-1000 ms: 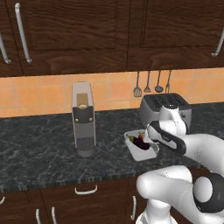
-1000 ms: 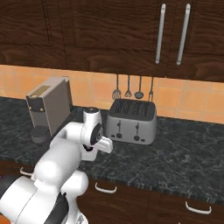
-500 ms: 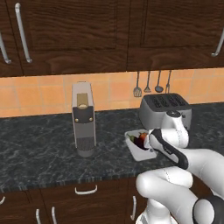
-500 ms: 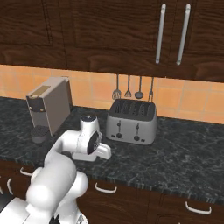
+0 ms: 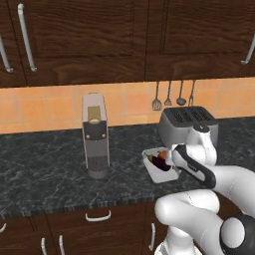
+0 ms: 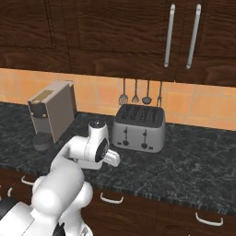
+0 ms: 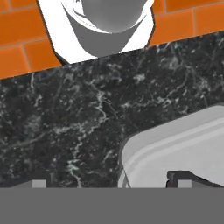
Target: Take the meat container that has the steak and place it on the second highest rack of the freezer. Then take the vegetable container that has the eggplant and bell pepper and place it on the highest rack of the freezer.
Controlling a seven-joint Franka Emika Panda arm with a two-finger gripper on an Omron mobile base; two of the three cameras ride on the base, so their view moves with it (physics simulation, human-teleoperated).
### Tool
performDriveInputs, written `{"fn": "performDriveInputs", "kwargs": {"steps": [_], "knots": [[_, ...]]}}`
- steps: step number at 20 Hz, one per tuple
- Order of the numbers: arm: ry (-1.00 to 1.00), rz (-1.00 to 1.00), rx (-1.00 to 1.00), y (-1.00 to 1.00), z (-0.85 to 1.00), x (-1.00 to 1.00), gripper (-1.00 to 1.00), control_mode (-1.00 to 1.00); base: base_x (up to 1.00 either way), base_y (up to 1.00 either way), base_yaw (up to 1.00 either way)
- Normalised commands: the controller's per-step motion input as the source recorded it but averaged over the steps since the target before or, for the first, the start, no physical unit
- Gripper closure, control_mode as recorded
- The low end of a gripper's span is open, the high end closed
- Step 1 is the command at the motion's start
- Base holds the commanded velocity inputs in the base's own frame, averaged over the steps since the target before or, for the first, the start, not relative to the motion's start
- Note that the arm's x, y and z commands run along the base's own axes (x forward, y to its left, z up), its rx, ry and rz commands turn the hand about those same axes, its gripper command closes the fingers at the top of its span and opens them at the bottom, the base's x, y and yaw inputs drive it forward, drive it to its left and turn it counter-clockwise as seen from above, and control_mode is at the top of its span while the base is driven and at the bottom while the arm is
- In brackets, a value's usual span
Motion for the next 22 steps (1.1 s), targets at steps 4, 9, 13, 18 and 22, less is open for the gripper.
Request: {"fn": "performDriveInputs", "kwargs": {"steps": [4,9,13,18,22], "knots": [[0.01,-0.11,0.0,0.33,-0.23,0.36,-1.0,-1.0,0.0,0.0,0.0],[0.05,-0.11,0.0,0.0,-0.54,0.05,-1.0,-1.0,0.0,0.0,0.0],[0.04,-0.03,0.0,0.0,-0.26,-0.08,-1.0,-1.0,0.0,0.0,0.0],[0.0,0.0,0.0,0.0,-0.03,-0.48,-1.0,-1.0,0.0,0.0,0.0],[0.0,0.0,0.0,0.0,-0.25,-0.5,-1.0,-1.0,0.0,0.0,0.0]]}}
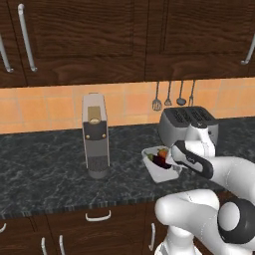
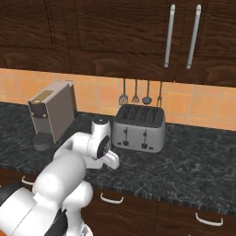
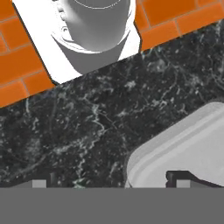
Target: Take the meat container that has the steak and place it on the second highest rack of the freezer. Then take the vegetable container that has the eggplant and bell pepper and place it on the highest rack of the freezer.
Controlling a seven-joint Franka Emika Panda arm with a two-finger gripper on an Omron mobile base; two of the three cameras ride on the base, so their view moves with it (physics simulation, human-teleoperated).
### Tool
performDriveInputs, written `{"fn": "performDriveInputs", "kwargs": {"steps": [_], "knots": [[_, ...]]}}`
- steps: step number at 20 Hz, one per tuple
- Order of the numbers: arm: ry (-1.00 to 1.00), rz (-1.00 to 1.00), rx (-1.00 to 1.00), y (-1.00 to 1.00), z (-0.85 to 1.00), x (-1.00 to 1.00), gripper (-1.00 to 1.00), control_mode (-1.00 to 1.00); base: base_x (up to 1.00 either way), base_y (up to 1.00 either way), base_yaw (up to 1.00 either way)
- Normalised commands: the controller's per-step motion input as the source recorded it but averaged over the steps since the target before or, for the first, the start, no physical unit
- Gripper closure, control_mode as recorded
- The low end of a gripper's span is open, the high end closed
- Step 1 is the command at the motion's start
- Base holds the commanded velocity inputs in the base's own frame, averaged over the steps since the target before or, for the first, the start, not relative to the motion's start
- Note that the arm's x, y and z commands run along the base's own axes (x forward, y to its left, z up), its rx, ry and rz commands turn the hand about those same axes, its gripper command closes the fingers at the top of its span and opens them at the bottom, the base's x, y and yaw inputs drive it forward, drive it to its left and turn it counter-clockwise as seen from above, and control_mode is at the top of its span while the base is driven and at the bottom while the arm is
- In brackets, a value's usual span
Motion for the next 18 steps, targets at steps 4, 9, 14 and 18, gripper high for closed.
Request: {"fn": "performDriveInputs", "kwargs": {"steps": [4,9,14,18], "knots": [[0.0,0.0,-0.09,-0.01,-0.42,0.0,-1.0,-1.0,0.0,0.0,0.0],[0.0,0.0,-0.02,-0.2,-0.02,0.0,-1.0,-1.0,0.0,0.0,0.0],[0.0,0.0,0.0,-0.02,0.0,0.0,1.0,-1.0,0.0,0.0,0.0],[0.0,0.0,0.0,0.0,0.0,0.0,1.0,-1.0,0.0,0.0,0.0]]}}
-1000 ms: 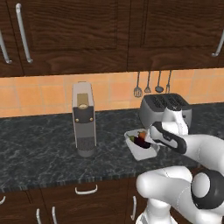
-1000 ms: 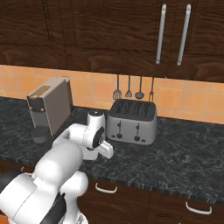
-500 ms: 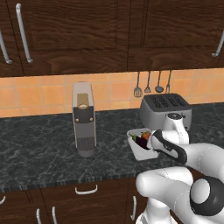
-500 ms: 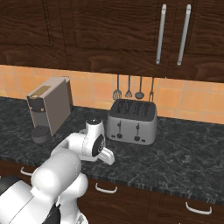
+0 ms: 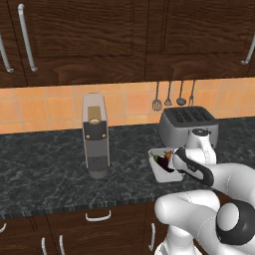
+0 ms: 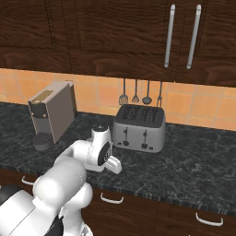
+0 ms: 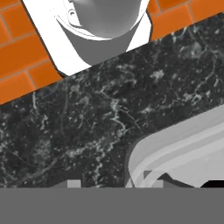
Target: Take the meat container that has the steak and place it on the second highest rack of the freezer. Then take the vegetable container that has the eggplant and bell pepper and place it on the highest rack of the freezer.
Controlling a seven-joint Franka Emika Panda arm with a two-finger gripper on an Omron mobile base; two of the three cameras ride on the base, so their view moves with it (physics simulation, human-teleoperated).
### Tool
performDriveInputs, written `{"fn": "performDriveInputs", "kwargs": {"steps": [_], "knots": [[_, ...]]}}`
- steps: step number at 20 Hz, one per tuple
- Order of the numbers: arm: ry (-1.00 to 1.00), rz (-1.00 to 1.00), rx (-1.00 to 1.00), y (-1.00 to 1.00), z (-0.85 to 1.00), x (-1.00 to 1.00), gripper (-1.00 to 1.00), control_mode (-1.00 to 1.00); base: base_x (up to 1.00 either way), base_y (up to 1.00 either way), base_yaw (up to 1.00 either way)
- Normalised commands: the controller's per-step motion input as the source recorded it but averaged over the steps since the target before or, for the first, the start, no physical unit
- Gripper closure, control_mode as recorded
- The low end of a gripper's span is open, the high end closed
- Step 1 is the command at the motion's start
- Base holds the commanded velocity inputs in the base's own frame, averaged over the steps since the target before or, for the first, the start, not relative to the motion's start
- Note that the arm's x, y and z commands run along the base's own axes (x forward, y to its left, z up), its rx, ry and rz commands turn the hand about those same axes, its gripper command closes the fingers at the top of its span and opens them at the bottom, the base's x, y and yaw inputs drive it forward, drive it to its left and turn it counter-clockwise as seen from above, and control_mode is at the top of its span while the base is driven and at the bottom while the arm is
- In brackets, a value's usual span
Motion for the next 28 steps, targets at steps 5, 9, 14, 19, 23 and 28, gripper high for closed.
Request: {"fn": "performDriveInputs", "kwargs": {"steps": [5,9,14,19,23,28], "knots": [[0.0,0.0,0.0,0.0,0.0,-0.01,1.0,-1.0,0.0,0.0,0.0],[0.0,0.0,0.0,0.0,0.35,-0.08,1.0,-1.0,0.0,0.0,0.0],[0.01,-0.01,0.0,-0.31,0.81,-0.29,1.0,-1.0,0.0,0.0,0.0],[0.13,0.0,0.0,-0.3,0.86,-0.55,1.0,-1.0,0.0,0.0,0.0],[0.13,0.12,0.0,0.24,0.93,-0.67,1.0,-1.0,0.0,0.0,0.0],[0.08,0.21,-0.02,0.8,0.56,-0.21,1.0,-1.0,0.0,0.0,0.0]]}}
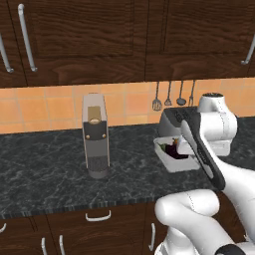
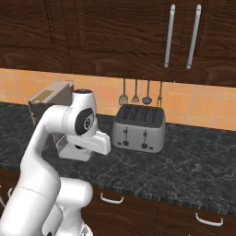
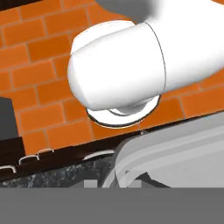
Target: Take the meat container that has the steak and place it on the second highest rack of the freezer. Then take the vegetable container that has the eggplant and bell pepper and place it on the highest rack of the freezer.
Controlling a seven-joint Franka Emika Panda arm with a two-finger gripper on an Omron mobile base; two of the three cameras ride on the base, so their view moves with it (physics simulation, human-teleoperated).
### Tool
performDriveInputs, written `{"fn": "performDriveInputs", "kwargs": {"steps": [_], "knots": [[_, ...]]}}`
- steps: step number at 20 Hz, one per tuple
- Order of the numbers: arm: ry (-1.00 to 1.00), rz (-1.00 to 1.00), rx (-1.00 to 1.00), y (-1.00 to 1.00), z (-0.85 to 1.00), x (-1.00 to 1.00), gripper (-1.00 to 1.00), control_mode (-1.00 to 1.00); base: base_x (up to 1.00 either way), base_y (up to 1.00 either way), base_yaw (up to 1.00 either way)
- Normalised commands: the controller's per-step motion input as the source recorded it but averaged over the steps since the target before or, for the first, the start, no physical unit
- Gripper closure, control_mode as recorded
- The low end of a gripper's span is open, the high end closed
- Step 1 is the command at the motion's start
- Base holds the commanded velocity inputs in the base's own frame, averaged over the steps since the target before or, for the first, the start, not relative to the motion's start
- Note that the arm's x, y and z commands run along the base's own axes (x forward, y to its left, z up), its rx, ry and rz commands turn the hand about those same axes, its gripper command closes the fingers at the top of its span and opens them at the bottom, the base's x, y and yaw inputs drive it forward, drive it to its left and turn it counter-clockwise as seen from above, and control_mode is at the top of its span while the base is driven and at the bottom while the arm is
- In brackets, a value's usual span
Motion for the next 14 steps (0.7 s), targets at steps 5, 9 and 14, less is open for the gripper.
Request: {"fn": "performDriveInputs", "kwargs": {"steps": [5,9,14], "knots": [[-0.05,0.15,0.0,0.66,0.01,-0.46,1.0,-1.0,0.0,0.0,0.0],[-0.22,0.03,0.0,0.37,0.06,-0.76,1.0,-1.0,0.0,0.0,0.0],[-0.16,-0.04,0.0,0.05,0.03,-0.72,1.0,-1.0,0.0,0.0,0.0]]}}
